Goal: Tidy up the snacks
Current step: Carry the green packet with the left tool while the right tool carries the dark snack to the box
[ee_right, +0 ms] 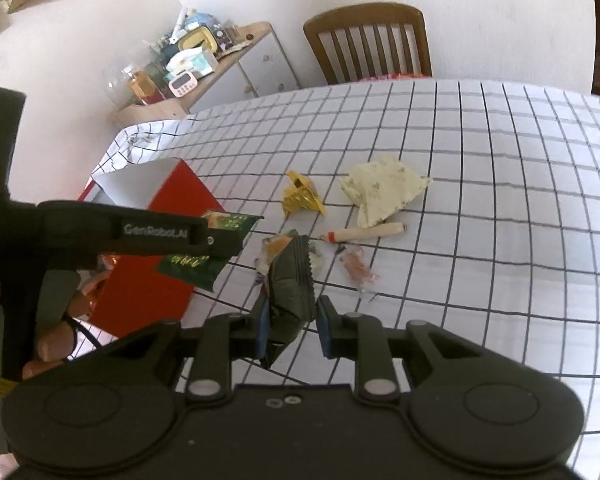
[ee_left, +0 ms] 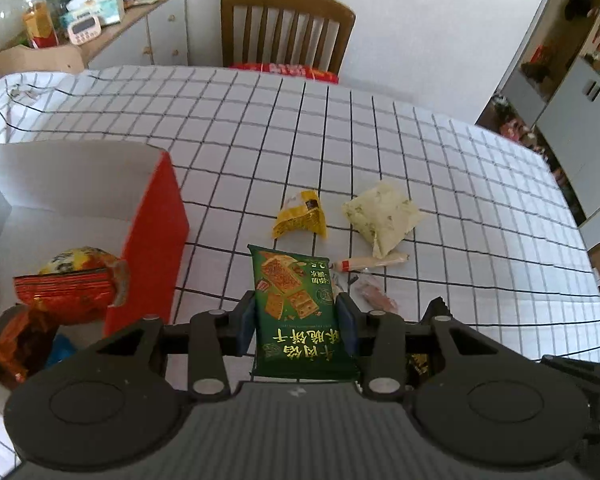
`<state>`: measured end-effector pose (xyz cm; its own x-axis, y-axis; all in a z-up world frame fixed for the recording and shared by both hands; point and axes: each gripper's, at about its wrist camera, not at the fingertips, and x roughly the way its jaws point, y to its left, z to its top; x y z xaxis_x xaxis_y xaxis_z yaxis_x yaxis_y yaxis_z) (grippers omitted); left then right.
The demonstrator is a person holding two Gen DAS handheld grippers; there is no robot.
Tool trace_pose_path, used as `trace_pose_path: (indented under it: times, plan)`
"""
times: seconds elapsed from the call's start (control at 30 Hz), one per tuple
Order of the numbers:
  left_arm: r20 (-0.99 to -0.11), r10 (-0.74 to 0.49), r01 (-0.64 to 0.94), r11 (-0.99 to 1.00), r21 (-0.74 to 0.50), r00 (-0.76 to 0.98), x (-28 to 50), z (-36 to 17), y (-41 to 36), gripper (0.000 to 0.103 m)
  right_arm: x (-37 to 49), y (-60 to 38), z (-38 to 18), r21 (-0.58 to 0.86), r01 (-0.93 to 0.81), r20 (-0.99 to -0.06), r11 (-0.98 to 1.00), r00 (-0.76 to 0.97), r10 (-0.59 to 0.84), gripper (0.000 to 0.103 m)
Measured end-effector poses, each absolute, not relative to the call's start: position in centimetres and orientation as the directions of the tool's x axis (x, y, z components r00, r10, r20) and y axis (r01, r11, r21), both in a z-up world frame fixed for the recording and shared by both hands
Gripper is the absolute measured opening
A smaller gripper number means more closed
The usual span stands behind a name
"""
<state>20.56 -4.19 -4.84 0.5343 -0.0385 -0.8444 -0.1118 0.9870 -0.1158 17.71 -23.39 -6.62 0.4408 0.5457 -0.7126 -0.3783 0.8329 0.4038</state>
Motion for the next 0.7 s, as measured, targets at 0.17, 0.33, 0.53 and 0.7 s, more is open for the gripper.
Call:
trace_pose_path:
  times: [0.17,0.33,0.53,0.7]
  plan:
    - [-0.818,-0.044,-0.121,0.983,-0.138,0.573,18.1,-2.2,-2.8,0.042,16.6,-22.4,-4.5,0.379,-0.419,-0.705,0.825,0.447,0.551,0.023]
    - [-0.801,-0.045,-0.138,0.978,-0.157,0.597,16.3,-0.3,-0.8,0.042,15.7,-20.6,-2.5,0.360,-0.456,-0.688,0.814,0.459,0.562,0.023]
    - [-0.780,-0.025,-0.155,0.976,-0.155,0.626,14.6,1.2,2.2,0.042,15.1,-17.5,-1.0,0.331,-0.499,-0.676,0.801,0.467,0.570,0.023]
    - [-0.769,0.005,-0.185,0.972,-0.147,0.639,13.6,2.0,5.4,0.042,14.9,-14.6,-0.1,0.316,-0.530,-0.669,0.787,0.463,0.581,0.023]
